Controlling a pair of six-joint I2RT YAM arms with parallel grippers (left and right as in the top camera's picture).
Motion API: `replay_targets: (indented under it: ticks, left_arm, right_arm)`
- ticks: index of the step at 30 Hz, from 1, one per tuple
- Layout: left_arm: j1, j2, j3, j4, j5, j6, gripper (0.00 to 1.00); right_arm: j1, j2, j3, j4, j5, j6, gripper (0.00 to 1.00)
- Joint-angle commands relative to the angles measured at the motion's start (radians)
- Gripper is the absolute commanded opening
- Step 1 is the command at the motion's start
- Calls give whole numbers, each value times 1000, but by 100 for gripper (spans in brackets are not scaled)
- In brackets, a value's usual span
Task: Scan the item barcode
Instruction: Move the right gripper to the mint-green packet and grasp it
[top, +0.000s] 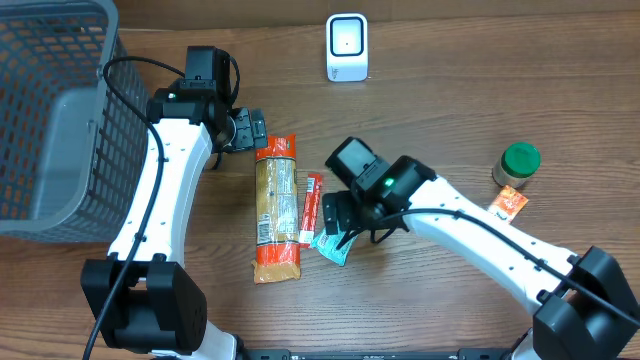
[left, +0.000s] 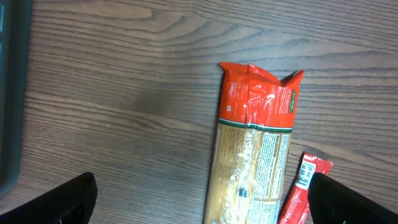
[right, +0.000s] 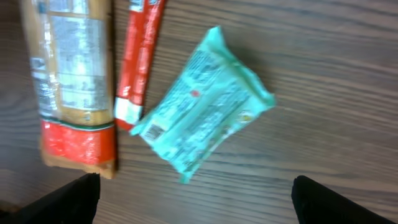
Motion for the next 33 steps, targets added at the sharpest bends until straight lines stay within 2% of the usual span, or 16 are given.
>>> replay_targets:
  ticks: [1,2,6,9,12,14,19,23,31,33]
  left_arm:
    - [0,-12,15,0,-8,5,100]
    - [0,-12,15,0,-8,5,100]
    - [0,-12,15,0,-8,5,100]
    - [0,-12,15,0,-8,5,100]
    - [0,-12,15,0,-8,5,100]
    - [0,-12,15,0,-8,5,100]
    - [0,-12,15,0,-8,5,100]
    - [0,-12,15,0,-8,5,100]
    - [0,-12,15,0,-8,5,100]
    - [0,-12,15,0,-8,5,100]
  right_arm:
    - [19,1,-4,10,3,77,55]
    - [19,3,-5,11,5,97,48]
    - [20,6,-24,24,32,206,41]
    - [20,6,-70,66,51,296,40]
    - [20,6,-158,144,51,417,48]
    - [20,6,-211,204,51,461,49]
    - [20,8,-330,416,44,463,51]
    - [20,8,-367,517,44,463,49]
    - [20,8,-370,538,119,463,27]
    - [20,8,-371,536,122,480,26]
